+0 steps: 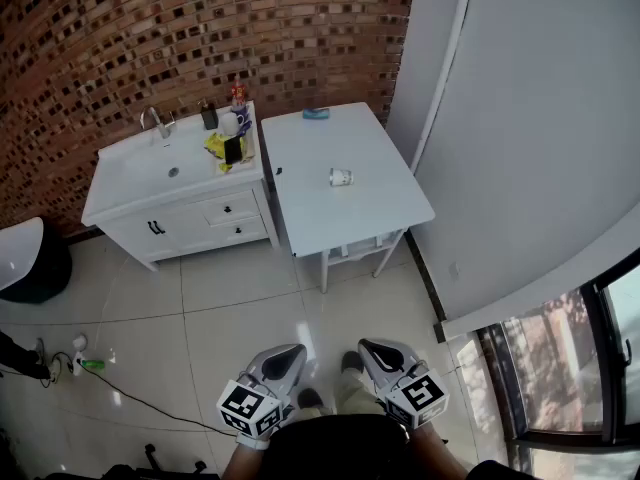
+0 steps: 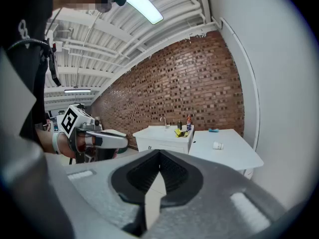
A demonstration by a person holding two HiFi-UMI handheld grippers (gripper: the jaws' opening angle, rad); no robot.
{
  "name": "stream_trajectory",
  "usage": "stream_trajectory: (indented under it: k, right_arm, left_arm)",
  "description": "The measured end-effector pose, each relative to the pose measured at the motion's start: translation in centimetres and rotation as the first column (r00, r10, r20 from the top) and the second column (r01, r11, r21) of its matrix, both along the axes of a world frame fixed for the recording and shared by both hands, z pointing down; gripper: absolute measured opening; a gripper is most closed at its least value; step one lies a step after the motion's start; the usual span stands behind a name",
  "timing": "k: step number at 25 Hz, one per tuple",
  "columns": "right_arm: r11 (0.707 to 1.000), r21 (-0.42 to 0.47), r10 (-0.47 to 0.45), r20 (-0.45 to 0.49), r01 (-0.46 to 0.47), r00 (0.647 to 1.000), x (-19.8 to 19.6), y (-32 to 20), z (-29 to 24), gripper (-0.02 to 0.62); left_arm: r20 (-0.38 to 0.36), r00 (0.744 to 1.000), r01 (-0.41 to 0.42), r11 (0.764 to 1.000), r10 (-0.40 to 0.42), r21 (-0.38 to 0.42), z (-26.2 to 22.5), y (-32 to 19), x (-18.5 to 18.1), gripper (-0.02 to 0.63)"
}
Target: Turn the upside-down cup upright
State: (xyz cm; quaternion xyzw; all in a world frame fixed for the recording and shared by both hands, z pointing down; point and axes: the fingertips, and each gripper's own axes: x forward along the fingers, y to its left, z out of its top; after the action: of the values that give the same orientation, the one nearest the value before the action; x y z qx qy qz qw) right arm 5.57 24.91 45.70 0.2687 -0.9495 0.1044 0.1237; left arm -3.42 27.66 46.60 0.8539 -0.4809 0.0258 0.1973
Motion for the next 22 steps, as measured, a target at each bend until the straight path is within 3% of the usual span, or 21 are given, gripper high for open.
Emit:
stream_trajectory:
  k: [6,10,13,22]
  right_arm:
    - [0.999,-0.017,0.028,-0.021,-0.028,0.999,2.5,-6.2,-0.8,-0.009]
    - [1.000,-0.010,-0.020,-0.005,0.020,1.000,3.4,-9.4,-1.0,-0.009]
    - [1.000,-0.021,0.015,-0.016,-0.015,1.000,5.0,-12.4,-0.1,-0.009]
    - [0.999,-0.027,-0.020,0.019,0.021,1.000,7.1,-16.9,0.3,-0.009]
  left_arm:
    - [0.027,1.000,-0.012,1.000,0.012,0.004,-0.8,-5.2,2.9,0.015]
    - [0.043,0.999,0.010,1.000,-0.010,0.017,-1.6,-8.8,3.6,0.015]
    - [0.061,0.998,0.016,1.000,-0.018,0.021,-1.6,-10.9,4.4,0.015]
    - [0.080,0.996,0.034,0.999,-0.035,0.023,-1.8,-15.4,7.0,0.015]
